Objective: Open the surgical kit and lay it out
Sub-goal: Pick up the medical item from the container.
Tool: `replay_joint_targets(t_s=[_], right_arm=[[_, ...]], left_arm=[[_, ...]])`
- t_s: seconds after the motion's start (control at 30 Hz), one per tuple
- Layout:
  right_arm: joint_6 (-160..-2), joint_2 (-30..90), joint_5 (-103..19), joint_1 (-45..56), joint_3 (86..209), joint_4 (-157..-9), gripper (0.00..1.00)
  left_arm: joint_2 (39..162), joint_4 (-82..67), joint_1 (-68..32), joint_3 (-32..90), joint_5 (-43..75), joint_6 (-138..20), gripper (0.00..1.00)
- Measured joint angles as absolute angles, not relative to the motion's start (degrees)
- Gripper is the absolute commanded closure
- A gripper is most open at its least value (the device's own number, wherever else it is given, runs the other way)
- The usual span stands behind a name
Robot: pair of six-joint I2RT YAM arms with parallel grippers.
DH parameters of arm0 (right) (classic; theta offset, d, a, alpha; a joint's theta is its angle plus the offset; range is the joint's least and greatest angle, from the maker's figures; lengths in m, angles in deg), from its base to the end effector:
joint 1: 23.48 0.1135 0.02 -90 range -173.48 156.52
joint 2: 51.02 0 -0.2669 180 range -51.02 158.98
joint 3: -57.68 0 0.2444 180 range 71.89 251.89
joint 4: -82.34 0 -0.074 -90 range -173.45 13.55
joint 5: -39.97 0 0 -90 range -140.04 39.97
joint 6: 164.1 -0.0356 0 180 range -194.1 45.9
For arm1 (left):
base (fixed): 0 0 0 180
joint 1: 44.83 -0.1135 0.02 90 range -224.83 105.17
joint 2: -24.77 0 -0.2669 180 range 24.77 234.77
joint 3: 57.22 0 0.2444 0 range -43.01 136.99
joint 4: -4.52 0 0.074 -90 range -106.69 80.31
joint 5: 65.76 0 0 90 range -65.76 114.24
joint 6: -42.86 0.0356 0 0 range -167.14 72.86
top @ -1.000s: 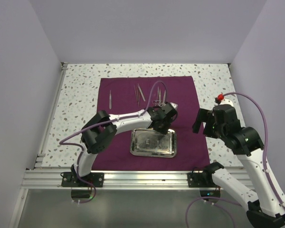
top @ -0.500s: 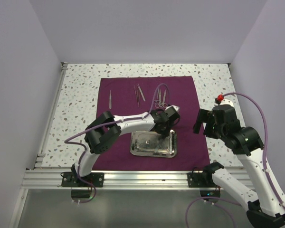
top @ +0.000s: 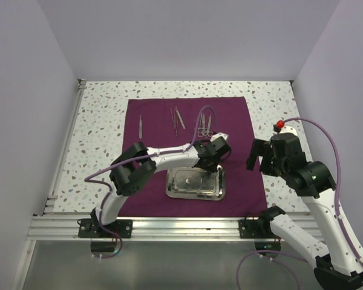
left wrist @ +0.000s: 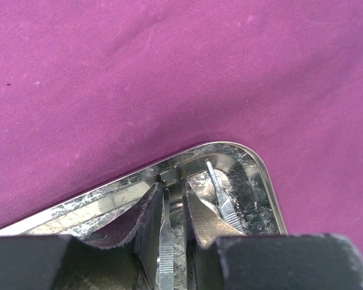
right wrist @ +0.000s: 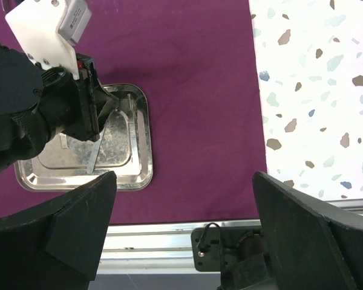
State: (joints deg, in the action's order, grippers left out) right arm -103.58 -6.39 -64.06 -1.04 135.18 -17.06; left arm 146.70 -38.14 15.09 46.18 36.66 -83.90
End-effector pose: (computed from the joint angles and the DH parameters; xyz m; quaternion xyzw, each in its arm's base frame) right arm 0.1034 0.0334 0.3533 0.1008 0.9213 0.0542 0.3716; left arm 0.2298 -0.3815 0.1670 0.1669 0.9487 -0.1151 0.2427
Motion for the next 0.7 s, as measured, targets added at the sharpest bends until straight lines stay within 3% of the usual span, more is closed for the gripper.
replay_joint_targets(t_s=[0.13,0.5,0.7], right_arm=[[-103.49,-6.39,-64.17,-1.04,135.18,-17.08,0.02],[-103.43,-6.02,-64.3,-1.04,134.77,-17.23,0.02],[-103.45,-5.28,-64.3,-1.04,134.77,-17.41,0.02]], left_arm=[[145.59,-36.58,15.16,43.86,37.47,-85.12,0.78],[142.57,-30.9,15.18,37.5,39.0,-86.08,1.0],[142.59,-30.31,15.18,37.69,38.35,-85.32,1.0]])
